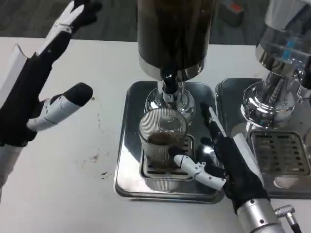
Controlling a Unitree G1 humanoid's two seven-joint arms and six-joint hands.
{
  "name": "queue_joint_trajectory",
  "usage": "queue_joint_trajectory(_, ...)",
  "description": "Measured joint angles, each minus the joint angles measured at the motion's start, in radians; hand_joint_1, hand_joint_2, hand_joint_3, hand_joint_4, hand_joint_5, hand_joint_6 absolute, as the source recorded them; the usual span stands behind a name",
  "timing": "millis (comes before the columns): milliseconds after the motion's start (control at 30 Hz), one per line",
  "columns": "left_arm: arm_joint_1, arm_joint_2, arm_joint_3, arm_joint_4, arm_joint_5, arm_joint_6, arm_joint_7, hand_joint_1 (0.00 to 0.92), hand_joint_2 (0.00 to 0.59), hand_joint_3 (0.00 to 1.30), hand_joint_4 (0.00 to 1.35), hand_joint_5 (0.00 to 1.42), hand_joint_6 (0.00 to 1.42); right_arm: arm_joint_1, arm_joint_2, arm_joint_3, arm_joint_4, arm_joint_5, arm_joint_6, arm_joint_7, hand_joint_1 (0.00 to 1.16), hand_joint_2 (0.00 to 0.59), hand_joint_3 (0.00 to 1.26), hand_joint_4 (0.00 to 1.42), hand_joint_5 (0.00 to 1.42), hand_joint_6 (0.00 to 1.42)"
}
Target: Grasp the cup under the faucet to collect the drink, then remove the cup.
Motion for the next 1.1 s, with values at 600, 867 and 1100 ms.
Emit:
queue_joint_trajectory(600,0.111,0.069,0.015,0.262,0.16,0.04,0.099,0.0,0.15,0.13,0.0,0.13,0.0,-0.034,-0.007,0.017,0.033,-0.023,0.0,0.023,0.73,0.194,0.0,0.0,0.0,0.09)
queue_joint_trajectory(867,0.112,0.068,-0.02,0.336,0.188,0.038,0.147,0.0,0.151,0.14,0.0,0.13,0.0,-0.055,-0.005,0.018,0.078,-0.024,-0.004,0.021,0.76,0.19,0.0,0.0,0.0,0.1)
queue_joint_trajectory(1100,0.113,0.068,-0.047,0.374,0.197,0.048,0.159,0.0,0.152,0.14,0.0,0.12,0.0,-0.077,0.017,0.015,0.124,-0.016,-0.033,0.003,0.76,0.19,0.0,0.0,0.0,0.11)
